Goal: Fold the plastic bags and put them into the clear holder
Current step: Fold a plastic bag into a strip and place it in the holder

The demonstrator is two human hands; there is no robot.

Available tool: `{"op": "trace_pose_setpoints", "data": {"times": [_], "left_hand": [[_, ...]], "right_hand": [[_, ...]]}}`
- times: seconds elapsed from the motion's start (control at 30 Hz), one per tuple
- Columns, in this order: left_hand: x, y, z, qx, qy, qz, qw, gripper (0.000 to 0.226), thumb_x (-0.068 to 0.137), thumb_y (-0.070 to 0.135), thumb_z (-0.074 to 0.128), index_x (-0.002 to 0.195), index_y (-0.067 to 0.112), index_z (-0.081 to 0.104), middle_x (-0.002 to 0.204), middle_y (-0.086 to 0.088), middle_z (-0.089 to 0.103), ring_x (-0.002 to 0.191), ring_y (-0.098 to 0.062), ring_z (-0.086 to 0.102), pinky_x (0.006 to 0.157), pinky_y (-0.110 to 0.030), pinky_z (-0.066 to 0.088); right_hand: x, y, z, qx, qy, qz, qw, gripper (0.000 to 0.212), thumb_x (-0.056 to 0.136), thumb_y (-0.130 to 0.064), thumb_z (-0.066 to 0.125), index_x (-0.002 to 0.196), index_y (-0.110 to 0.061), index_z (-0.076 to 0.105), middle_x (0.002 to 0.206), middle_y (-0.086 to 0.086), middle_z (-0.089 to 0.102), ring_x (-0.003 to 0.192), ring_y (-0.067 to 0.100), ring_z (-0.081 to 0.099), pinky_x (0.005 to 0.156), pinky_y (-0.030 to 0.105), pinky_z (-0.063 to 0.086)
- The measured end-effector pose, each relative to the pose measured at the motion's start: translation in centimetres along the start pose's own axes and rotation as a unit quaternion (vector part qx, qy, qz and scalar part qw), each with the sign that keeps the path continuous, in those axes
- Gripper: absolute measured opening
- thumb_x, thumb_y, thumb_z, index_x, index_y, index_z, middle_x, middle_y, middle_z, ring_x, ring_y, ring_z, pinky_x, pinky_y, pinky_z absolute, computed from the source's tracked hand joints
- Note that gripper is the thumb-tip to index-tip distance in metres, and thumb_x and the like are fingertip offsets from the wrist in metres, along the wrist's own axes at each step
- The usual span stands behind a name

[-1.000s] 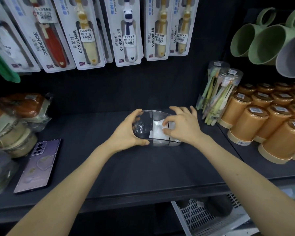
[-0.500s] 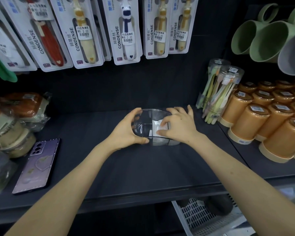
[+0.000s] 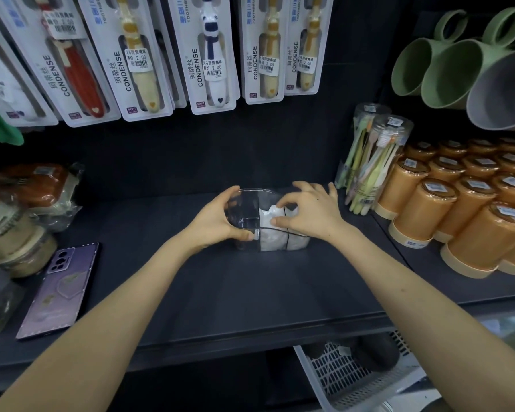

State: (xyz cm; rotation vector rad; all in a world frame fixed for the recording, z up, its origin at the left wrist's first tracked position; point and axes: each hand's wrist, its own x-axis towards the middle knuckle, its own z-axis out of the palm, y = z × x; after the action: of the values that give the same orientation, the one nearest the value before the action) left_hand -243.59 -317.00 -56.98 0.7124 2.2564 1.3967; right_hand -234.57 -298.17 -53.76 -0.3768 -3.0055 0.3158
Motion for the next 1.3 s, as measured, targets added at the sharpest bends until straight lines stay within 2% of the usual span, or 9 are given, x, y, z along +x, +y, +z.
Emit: {"op": "trace_pose_setpoints", "data": {"times": [0.27, 0.4, 0.53, 0.63, 0.73, 0.83, 1.1, 1.17, 1.3], "left_hand": [[-0.1, -0.4, -0.5, 0.016, 0.036, -0.009, 0.999, 0.120, 0.058, 0.025, 0.090, 0.153, 0.018, 0.017, 0.157, -0.006, 0.024, 0.140, -0.017, 0.033, 0.114, -0.039, 0.034], [-5.7, -1.8, -0.1, 0.148, 0.101, 0.038, 0.983, 0.084, 0.079, 0.027, 0.077, 0.149, 0.017, 0.031, 0.151, -0.006, 0.034, 0.137, -0.021, 0.036, 0.114, -0.038, 0.032], [-14.4, -5.1, 0.5, 0.317, 0.134, 0.112, 0.932, 0.053, 0.091, 0.044, 0.056, 0.133, 0.011, 0.055, 0.140, -0.009, 0.051, 0.132, -0.028, 0.043, 0.111, -0.033, 0.028], [-18.9, -8.6, 0.6, 0.390, 0.171, 0.124, 0.896, 0.054, 0.094, 0.046, 0.041, 0.124, 0.006, 0.062, 0.133, -0.016, 0.057, 0.128, -0.039, 0.048, 0.110, -0.049, 0.032], [-20.8, -10.5, 0.3, 0.456, 0.185, 0.116, 0.863, 0.054, 0.099, 0.045, 0.033, 0.129, 0.008, 0.060, 0.134, -0.017, 0.056, 0.127, -0.041, 0.048, 0.109, -0.056, 0.030], [-20.7, -11.1, 0.0, 0.491, 0.173, 0.131, 0.843, 0.057, 0.102, 0.047, 0.023, 0.134, 0.014, 0.057, 0.138, -0.015, 0.054, 0.129, -0.039, 0.048, 0.110, -0.051, 0.032], [-19.8, -12.2, -0.2, 0.501, 0.206, 0.186, 0.820, 0.056, 0.103, 0.048, 0.024, 0.135, 0.014, 0.056, 0.137, -0.016, 0.054, 0.128, -0.039, 0.048, 0.108, -0.050, 0.035], [-19.8, -12.1, -0.2, 0.499, 0.208, 0.194, 0.818, 0.055, 0.103, 0.047, 0.025, 0.134, 0.014, 0.056, 0.137, -0.017, 0.054, 0.128, -0.040, 0.049, 0.108, -0.050, 0.035], [-19.9, -12.0, -0.2, 0.498, 0.211, 0.189, 0.820, 0.056, 0.104, 0.047, 0.024, 0.135, 0.013, 0.056, 0.137, -0.017, 0.054, 0.128, -0.039, 0.048, 0.108, -0.050, 0.036]], "right_hand": [[-6.7, 0.7, -0.8, 0.135, 0.090, 0.007, 0.987, 0.018, 0.087, -0.038, 0.065, 0.100, -0.027, 0.072, 0.127, -0.003, 0.057, 0.118, 0.023, 0.050, 0.103, 0.044, 0.035], [-14.1, 0.0, 1.0, 0.255, 0.113, -0.032, 0.960, 0.004, 0.087, -0.024, 0.067, 0.087, -0.025, 0.071, 0.096, -0.011, 0.066, 0.092, 0.010, 0.061, 0.083, 0.025, 0.045], [-21.6, -1.2, 5.6, 0.311, 0.009, -0.031, 0.950, 0.011, 0.088, -0.024, 0.066, 0.079, -0.023, 0.072, 0.075, -0.015, 0.067, 0.072, 0.002, 0.061, 0.065, 0.014, 0.044], [-25.3, -1.0, 11.6, 0.263, -0.166, -0.005, 0.950, 0.019, 0.090, -0.031, 0.063, 0.078, -0.020, 0.073, 0.068, -0.015, 0.065, 0.067, 0.001, 0.061, 0.061, 0.017, 0.044], [-27.2, 0.2, 18.7, 0.191, -0.321, 0.041, 0.927, 0.018, 0.091, -0.034, 0.059, 0.081, -0.023, 0.069, 0.081, -0.008, 0.065, 0.088, 0.014, 0.065, 0.068, 0.025, 0.043], [-28.0, 1.2, 24.9, 0.066, -0.429, 0.086, 0.897, 0.054, 0.094, -0.046, 0.053, 0.137, -0.014, 0.047, 0.138, 0.003, 0.051, 0.130, 0.022, 0.046, 0.098, 0.027, 0.038], [-31.4, 3.8, 34.4, 0.082, -0.369, 0.249, 0.891, 0.094, 0.085, -0.049, 0.063, 0.152, -0.017, 0.004, 0.146, 0.010, 0.041, 0.129, 0.031, 0.046, 0.101, 0.039, 0.041], [-32.4, 4.0, 35.0, 0.063, -0.394, 0.257, 0.880, 0.082, 0.091, -0.041, 0.057, 0.152, -0.017, 0.009, 0.145, 0.007, 0.043, 0.127, 0.030, 0.048, 0.100, 0.039, 0.043], [-31.8, 3.3, 33.7, 0.059, -0.407, 0.193, 0.891, 0.032, 0.092, -0.022, 0.056, 0.121, -0.008, 0.058, 0.128, 0.009, 0.059, 0.116, 0.025, 0.057, 0.096, 0.031, 0.046]]}}
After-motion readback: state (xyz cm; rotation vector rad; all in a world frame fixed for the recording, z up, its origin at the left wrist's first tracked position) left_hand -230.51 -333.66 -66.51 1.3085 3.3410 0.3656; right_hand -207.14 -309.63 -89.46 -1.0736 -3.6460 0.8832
